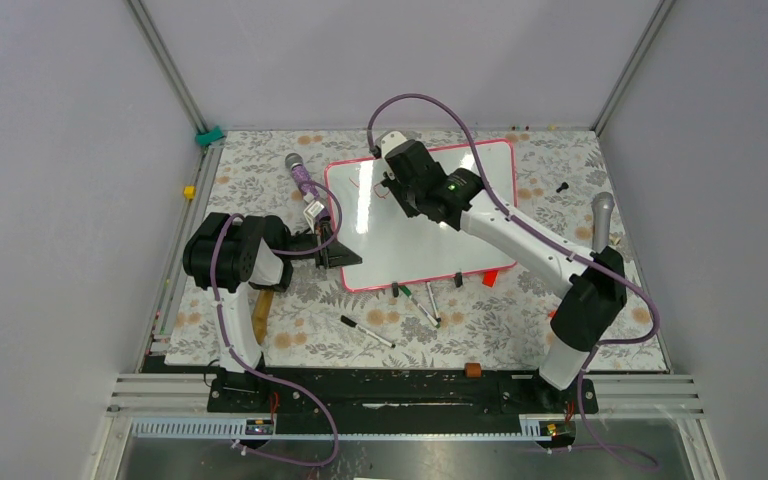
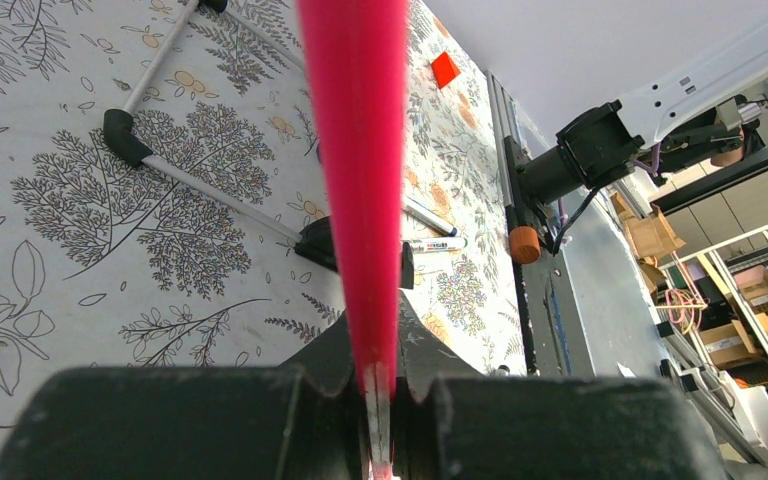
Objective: Write a sentence on the whiteboard
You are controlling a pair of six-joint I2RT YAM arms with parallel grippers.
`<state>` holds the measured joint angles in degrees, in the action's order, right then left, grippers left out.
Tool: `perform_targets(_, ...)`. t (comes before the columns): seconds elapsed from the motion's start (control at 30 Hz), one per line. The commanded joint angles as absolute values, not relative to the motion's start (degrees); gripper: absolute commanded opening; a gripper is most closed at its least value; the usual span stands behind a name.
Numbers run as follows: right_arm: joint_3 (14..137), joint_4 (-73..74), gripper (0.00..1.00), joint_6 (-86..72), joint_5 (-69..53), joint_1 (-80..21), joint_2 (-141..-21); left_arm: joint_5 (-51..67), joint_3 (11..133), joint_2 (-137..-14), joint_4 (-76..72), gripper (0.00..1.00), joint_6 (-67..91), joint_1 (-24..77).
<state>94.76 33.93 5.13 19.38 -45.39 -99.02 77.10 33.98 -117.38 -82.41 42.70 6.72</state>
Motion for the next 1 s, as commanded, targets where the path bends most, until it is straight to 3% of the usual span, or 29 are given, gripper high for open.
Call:
perform_targets(0.0,96.83,35.31,0.00,5.70,23.99,-45.16,-100.60,77.31,33.22,-116.76,-84.19,0.00,40.25,6.77)
perform_targets(0.97,101.45,34.56,0.00,6.45,25.35,-45.09,-103.16,77.29,33.16,-116.74,-84.23,0.00,40.24,6.84)
